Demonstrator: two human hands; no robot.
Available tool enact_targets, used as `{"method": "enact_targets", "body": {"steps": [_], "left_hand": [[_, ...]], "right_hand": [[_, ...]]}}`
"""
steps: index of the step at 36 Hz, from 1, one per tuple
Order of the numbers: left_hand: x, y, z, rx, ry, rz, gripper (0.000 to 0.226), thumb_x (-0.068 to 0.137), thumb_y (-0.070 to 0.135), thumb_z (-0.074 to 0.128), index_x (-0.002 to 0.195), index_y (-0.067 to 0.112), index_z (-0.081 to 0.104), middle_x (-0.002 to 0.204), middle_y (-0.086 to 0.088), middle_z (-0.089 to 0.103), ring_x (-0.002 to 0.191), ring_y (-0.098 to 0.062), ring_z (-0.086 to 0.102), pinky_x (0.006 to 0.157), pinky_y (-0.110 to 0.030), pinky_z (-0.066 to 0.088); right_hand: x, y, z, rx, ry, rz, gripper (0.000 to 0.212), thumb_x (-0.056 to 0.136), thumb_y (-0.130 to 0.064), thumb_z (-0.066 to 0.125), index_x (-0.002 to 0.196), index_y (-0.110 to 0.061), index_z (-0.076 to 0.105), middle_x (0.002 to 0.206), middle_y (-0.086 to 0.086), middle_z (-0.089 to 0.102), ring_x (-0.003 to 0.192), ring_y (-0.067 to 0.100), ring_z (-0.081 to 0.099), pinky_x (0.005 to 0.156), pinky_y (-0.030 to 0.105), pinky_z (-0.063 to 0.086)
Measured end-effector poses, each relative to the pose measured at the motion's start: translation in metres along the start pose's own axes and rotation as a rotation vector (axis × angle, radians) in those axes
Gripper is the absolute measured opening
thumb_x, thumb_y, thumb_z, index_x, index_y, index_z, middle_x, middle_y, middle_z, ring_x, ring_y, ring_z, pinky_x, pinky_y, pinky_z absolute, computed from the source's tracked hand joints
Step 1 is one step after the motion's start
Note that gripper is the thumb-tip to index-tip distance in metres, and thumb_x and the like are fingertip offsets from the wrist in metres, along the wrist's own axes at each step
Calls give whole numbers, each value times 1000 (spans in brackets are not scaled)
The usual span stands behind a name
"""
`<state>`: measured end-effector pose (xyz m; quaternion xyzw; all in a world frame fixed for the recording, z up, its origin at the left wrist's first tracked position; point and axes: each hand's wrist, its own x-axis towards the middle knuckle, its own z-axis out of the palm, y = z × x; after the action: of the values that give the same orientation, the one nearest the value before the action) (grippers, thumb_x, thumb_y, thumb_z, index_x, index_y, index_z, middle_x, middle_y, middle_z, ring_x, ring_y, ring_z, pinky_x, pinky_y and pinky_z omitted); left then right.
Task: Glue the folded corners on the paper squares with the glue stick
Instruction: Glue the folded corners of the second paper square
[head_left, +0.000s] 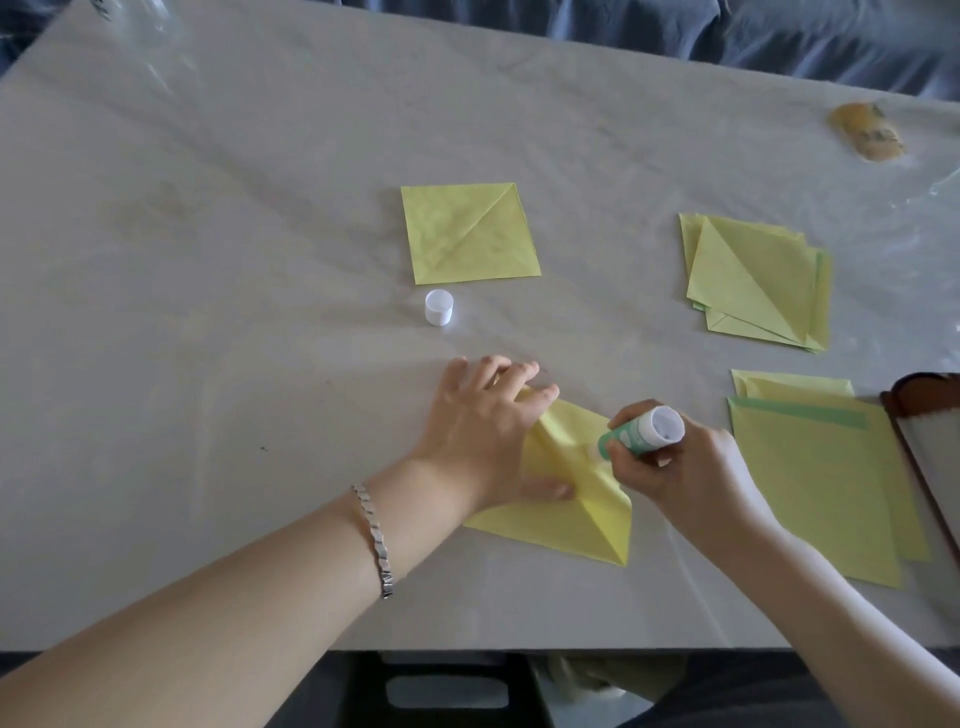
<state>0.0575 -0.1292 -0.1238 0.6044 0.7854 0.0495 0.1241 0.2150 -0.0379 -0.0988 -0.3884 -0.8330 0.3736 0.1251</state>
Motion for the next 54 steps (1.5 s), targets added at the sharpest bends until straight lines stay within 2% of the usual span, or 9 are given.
{"method": "enact_targets", "body": {"steps": [9, 13, 18, 23, 27, 37, 42, 48, 54], "left_hand": [[-7, 2, 10, -43, -21, -48, 98, 78, 74, 45, 151, 25, 1, 158, 5, 3, 144, -16, -2, 115, -40, 0], [-16, 5, 26, -142, 248, 10, 81, 75, 65, 41, 134, 10, 45, 142, -11, 46, 133, -25, 40, 107, -47, 20], [-29, 1, 44, -141, 479, 221, 58, 80, 49, 50, 120, 9, 57, 132, -8, 57, 127, -21, 43, 105, -46, 29], [-36, -9, 44, -120, 313, 64, 84, 72, 65, 43, 137, 11, 43, 147, -7, 41, 136, -19, 28, 108, -40, 19], [-41, -11, 45, -132, 343, 82, 77, 76, 61, 44, 134, 11, 41, 142, -10, 46, 132, -20, 33, 107, -41, 21], [-44, -12, 51, -151, 497, 188, 45, 80, 51, 50, 114, 22, 51, 123, -7, 60, 114, -22, 45, 101, -42, 29], [-49, -8, 53, -191, 518, 433, 20, 86, 23, 53, 99, 18, 68, 108, -1, 68, 101, -17, 54, 92, -31, 36], [-58, 0, 53, -184, 317, 563, 29, 91, 20, 47, 107, 12, 70, 121, 1, 65, 113, -15, 55, 97, -26, 38], [-60, 4, 48, -140, 238, 485, 37, 93, 27, 40, 117, 15, 67, 127, 3, 61, 121, -11, 50, 100, -27, 36]], "right_hand": [[31, -3, -2, 2, 81, -1, 12, 77, -12, 70, 80, -17, 60, 59, -6, 50, 51, -1, 44, 52, 6, 35], [33, -11, -12, 21, 169, -6, 12, 79, -13, 67, 80, -22, 59, 59, -9, 54, 52, -5, 49, 52, 4, 36], [15, -19, -28, -11, 205, -26, 26, 76, -12, 66, 69, -34, 54, 52, -7, 50, 51, 4, 47, 48, 7, 36], [-14, -15, -18, -27, -118, -1, 23, 69, -10, 71, 68, -30, 60, 55, -6, 56, 46, 4, 44, 45, 10, 35], [-24, -6, -7, -6, -208, 8, 25, 70, -8, 70, 71, -29, 59, 67, -7, 58, 49, 6, 43, 49, 14, 37], [-5, 1, -2, 9, -115, 4, 21, 70, -4, 71, 71, -20, 58, 52, -17, 50, 47, 3, 39, 49, 8, 33], [9, 3, -2, -2, -80, -26, 15, 72, -4, 70, 73, -13, 58, 47, -12, 44, 48, 4, 36, 49, 8, 32], [21, 3, 0, 13, 26, -67, 19, 67, -22, 69, 77, -8, 62, 52, -9, 43, 48, 2, 40, 50, 7, 33], [26, 0, -8, 50, 191, -30, 14, 78, -11, 68, 79, -21, 59, 62, -6, 55, 53, -4, 48, 54, 4, 37]]}}
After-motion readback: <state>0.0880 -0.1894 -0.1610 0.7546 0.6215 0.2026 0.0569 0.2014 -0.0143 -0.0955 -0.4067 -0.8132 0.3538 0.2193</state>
